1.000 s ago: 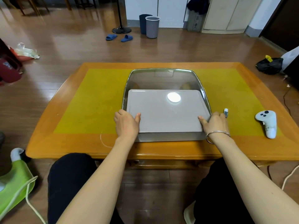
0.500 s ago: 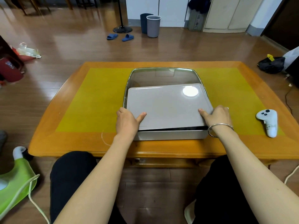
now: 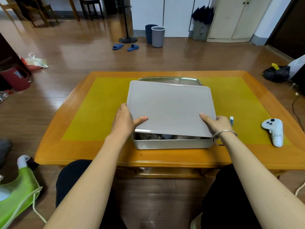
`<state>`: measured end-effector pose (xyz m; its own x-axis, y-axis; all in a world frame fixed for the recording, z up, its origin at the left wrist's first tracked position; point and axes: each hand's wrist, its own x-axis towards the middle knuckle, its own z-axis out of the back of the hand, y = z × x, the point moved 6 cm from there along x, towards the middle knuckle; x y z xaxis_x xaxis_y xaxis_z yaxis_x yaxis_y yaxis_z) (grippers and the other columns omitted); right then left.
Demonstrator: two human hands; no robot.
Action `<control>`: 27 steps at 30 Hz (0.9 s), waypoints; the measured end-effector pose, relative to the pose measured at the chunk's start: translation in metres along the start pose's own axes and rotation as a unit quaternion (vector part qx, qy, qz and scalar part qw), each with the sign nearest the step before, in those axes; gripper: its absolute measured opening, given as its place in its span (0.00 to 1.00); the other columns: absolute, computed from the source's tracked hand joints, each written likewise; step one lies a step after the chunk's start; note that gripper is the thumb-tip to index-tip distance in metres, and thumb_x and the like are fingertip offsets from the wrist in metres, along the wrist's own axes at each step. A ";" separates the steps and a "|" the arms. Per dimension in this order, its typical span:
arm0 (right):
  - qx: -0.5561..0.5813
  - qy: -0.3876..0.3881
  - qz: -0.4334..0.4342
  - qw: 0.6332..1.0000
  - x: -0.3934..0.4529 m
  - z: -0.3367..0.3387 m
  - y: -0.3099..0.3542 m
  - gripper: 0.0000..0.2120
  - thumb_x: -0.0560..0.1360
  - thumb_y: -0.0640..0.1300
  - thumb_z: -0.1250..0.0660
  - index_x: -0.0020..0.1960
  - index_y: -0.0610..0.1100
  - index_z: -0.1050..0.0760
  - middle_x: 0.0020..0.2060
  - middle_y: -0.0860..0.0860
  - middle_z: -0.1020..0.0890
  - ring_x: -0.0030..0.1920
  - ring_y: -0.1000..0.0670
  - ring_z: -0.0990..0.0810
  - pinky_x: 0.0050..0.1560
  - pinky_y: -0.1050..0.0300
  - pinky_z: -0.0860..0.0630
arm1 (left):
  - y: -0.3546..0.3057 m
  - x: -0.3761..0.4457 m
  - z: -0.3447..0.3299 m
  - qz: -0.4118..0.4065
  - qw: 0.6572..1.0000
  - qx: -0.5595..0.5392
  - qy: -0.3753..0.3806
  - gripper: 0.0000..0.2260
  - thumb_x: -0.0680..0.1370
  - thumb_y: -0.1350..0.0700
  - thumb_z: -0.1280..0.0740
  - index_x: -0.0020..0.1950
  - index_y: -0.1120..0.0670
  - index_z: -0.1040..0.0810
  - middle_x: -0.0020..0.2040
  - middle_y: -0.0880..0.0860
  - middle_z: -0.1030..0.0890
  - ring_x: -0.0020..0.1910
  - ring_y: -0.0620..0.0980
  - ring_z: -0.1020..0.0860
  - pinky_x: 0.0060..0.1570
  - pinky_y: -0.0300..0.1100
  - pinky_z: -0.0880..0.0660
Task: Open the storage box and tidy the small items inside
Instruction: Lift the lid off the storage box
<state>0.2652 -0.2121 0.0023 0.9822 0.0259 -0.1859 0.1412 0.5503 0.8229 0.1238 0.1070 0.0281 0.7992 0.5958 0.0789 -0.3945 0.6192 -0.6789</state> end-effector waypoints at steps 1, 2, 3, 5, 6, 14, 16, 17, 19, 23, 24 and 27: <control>0.082 0.006 -0.001 0.997 -0.001 -0.001 0.003 0.19 0.70 0.55 0.28 0.47 0.39 0.23 0.45 0.43 0.19 0.44 0.44 0.21 0.39 0.55 0.26 | -0.001 0.002 0.001 -0.011 1.000 -0.002 0.005 0.37 0.67 0.44 0.23 0.67 0.60 0.35 0.64 0.59 0.28 0.63 0.60 0.28 0.58 0.53 0.28; 0.166 0.014 -0.003 0.986 -0.002 -0.001 0.007 0.18 0.70 0.51 0.27 0.50 0.38 0.23 0.48 0.43 0.18 0.45 0.44 0.19 0.43 0.54 0.23 | -0.002 0.005 0.003 -0.018 1.000 -0.001 0.011 0.37 0.68 0.45 0.24 0.68 0.60 0.35 0.65 0.60 0.28 0.64 0.59 0.29 0.60 0.53 0.29; 0.239 0.023 -0.001 0.971 -0.004 0.000 0.012 0.15 0.70 0.47 0.27 0.52 0.39 0.23 0.49 0.42 0.18 0.45 0.45 0.18 0.45 0.52 0.21 | -0.003 0.009 0.004 -0.024 1.000 -0.001 0.016 0.37 0.69 0.45 0.24 0.69 0.60 0.36 0.66 0.60 0.29 0.64 0.59 0.30 0.61 0.52 0.30; 0.315 0.028 0.026 0.948 -0.006 0.003 0.027 0.10 0.71 0.41 0.28 0.51 0.41 0.23 0.49 0.42 0.17 0.42 0.49 0.17 0.44 0.55 0.19 | -0.005 0.015 0.007 -0.032 0.999 0.004 0.019 0.36 0.70 0.45 0.25 0.70 0.61 0.36 0.67 0.60 0.29 0.65 0.60 0.30 0.62 0.52 0.31; 0.327 0.019 0.051 0.944 -0.008 0.007 0.037 0.08 0.72 0.40 0.28 0.49 0.42 0.24 0.48 0.43 0.17 0.41 0.51 0.17 0.41 0.58 0.19 | -0.007 0.017 0.008 -0.035 0.999 0.015 0.018 0.35 0.71 0.45 0.26 0.70 0.61 0.36 0.67 0.60 0.29 0.65 0.60 0.31 0.62 0.52 0.31; 0.255 -0.120 0.289 0.915 -0.043 0.034 0.115 0.07 0.73 0.42 0.30 0.42 0.40 0.26 0.38 0.43 0.20 0.39 0.54 0.25 0.41 0.53 0.25 | -0.044 0.032 0.029 -0.056 0.997 0.058 -0.007 0.34 0.77 0.49 0.32 0.76 0.58 0.45 0.67 0.59 0.30 0.66 0.60 0.31 0.59 0.53 0.31; 0.240 -0.152 0.340 0.896 -0.054 0.038 0.133 0.08 0.72 0.43 0.29 0.39 0.47 0.27 0.34 0.53 0.23 0.34 0.61 0.27 0.38 0.65 0.28 | -0.057 0.033 0.042 -0.078 0.997 0.016 -0.022 0.30 0.78 0.50 0.34 0.75 0.57 0.43 0.55 0.53 0.22 0.60 0.56 0.27 0.51 0.46 0.31; 0.219 -0.169 0.362 0.890 -0.059 0.039 0.139 0.09 0.72 0.44 0.29 0.38 0.46 0.28 0.31 0.53 0.26 0.32 0.62 0.30 0.35 0.68 0.32 | -0.063 0.033 0.049 -0.089 0.996 -0.002 -0.032 0.28 0.79 0.50 0.35 0.74 0.57 0.41 0.48 0.50 0.21 0.56 0.54 0.25 0.50 0.45 0.31; 0.159 -0.193 0.399 0.882 -0.066 0.036 0.150 0.12 0.72 0.46 0.29 0.37 0.42 0.29 0.29 0.49 0.29 0.30 0.59 0.34 0.32 0.65 0.36 | -0.074 0.031 0.063 -0.095 0.993 -0.056 -0.044 0.22 0.80 0.50 0.38 0.71 0.57 0.36 0.44 0.50 0.20 0.50 0.53 0.22 0.50 0.46 0.27; 0.023 -0.196 0.509 0.838 -0.082 0.023 0.162 0.10 0.72 0.43 0.29 0.35 0.42 0.27 0.28 0.50 0.28 0.30 0.47 0.31 0.36 0.54 0.37 | -0.087 0.024 0.081 -0.043 0.966 -0.254 -0.010 0.16 0.83 0.43 0.50 0.56 0.53 0.29 0.43 0.52 0.17 0.34 0.47 0.20 0.31 0.39 0.27; -0.033 -0.206 0.549 0.810 -0.088 0.020 0.164 0.11 0.72 0.42 0.29 0.35 0.44 0.28 0.28 0.52 0.29 0.30 0.48 0.32 0.37 0.55 0.40 | -0.087 0.022 0.083 -0.016 0.955 -0.296 0.008 0.18 0.83 0.41 0.52 0.56 0.52 0.30 0.42 0.52 0.17 0.32 0.47 0.20 0.29 0.39 0.29; -0.154 -0.209 0.622 0.739 -0.096 0.006 0.164 0.10 0.72 0.42 0.28 0.35 0.45 0.27 0.29 0.51 0.27 0.32 0.49 0.30 0.39 0.58 0.45 | -0.083 0.017 0.085 0.028 0.937 -0.341 0.073 0.27 0.80 0.35 0.54 0.61 0.54 0.29 0.43 0.53 0.16 0.36 0.49 0.18 0.26 0.37 0.27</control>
<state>0.1947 -0.1298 0.1581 0.2911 0.4467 0.8460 -0.8745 0.4828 0.0460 0.1314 0.1087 0.1482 0.8594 0.5100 -0.0370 -0.0958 0.0895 -0.9914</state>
